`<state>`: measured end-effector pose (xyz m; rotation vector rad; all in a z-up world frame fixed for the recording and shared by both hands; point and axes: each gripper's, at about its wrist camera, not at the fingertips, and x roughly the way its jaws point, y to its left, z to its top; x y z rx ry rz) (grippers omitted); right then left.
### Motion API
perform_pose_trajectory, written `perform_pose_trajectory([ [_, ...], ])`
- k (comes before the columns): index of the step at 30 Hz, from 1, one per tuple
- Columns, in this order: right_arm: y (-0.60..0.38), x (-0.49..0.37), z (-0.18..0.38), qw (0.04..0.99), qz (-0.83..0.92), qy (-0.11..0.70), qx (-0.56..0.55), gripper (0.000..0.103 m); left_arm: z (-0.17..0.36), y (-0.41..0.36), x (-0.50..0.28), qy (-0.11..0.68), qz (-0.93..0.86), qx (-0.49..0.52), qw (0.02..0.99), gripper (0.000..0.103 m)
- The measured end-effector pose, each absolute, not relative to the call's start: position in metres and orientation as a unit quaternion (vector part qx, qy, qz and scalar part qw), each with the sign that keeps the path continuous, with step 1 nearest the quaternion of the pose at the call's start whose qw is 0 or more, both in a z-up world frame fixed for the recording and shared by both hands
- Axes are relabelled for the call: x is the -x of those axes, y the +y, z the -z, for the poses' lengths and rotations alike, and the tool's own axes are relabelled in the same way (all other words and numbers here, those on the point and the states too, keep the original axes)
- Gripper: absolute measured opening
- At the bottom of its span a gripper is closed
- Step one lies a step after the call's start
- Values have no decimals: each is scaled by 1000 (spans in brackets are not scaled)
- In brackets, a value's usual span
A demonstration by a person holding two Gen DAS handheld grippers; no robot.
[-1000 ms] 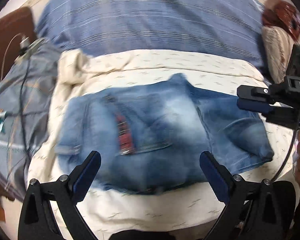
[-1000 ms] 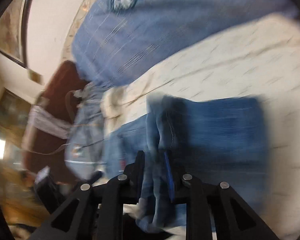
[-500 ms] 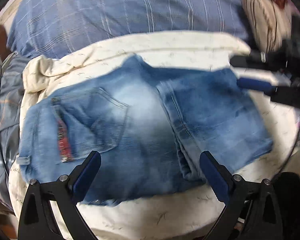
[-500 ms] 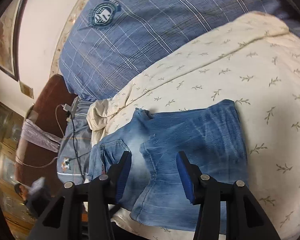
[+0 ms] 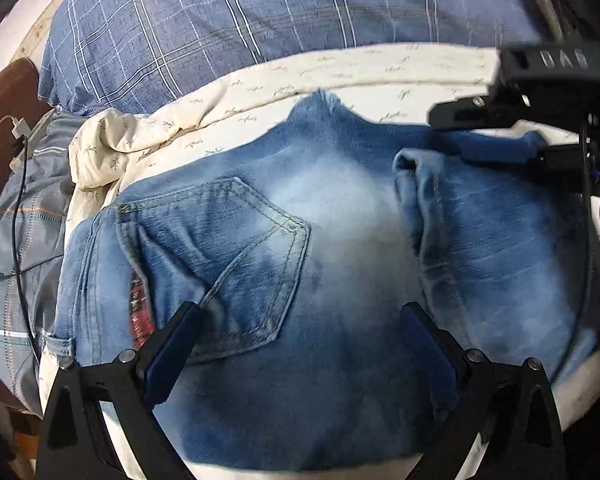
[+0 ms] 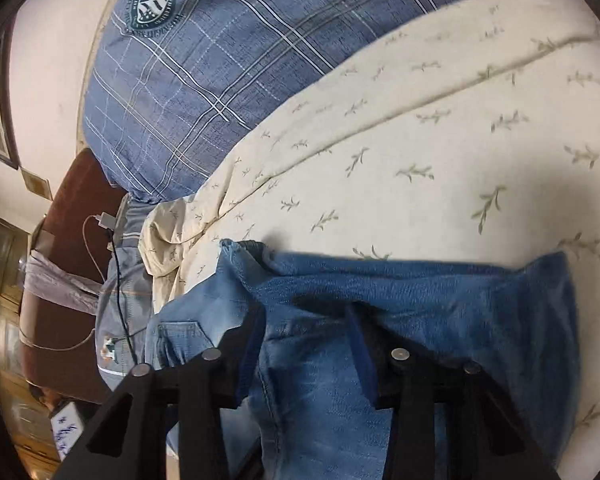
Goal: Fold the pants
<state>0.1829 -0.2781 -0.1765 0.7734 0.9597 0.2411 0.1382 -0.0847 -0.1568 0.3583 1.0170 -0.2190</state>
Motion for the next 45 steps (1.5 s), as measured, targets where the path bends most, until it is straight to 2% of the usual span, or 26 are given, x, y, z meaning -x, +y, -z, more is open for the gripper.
perform_pose_trajectory([
  [4,-279,-148,152,840,-116,413,-331,45,138,-40,-126,470,88,-142,867,99],
  [9,-260,-107,136,851,-144,408,-297,47,111,47,-108,448,19,-100,888,99],
  [17,-213,-68,176,826,-144,486,-247,47,132,148,-101,495,-65,-34,866,99],
  [23,-233,-49,152,854,-141,423,-268,47,139,165,-122,521,-10,54,852,99],
  [31,-254,-41,153,863,-108,418,-261,47,171,135,-168,579,73,127,802,99],
  [34,-261,-42,154,864,-102,417,-263,47,185,129,-176,579,85,143,798,99],
  [35,-262,-42,155,864,-100,417,-264,47,187,130,-177,575,90,158,798,92],
  [36,-264,-43,155,866,-94,415,-263,47,189,132,-175,568,100,185,796,76],
  [39,-273,-46,157,866,-85,413,-267,47,189,127,-173,556,115,200,798,56],
  [40,-274,-46,158,866,-83,413,-269,47,188,123,-173,556,114,190,801,54],
  [42,-280,-47,157,866,-79,408,-276,47,184,118,-173,550,107,176,810,36],
  [45,-284,-46,155,869,-75,401,-281,47,181,117,-176,539,108,171,818,29],
])
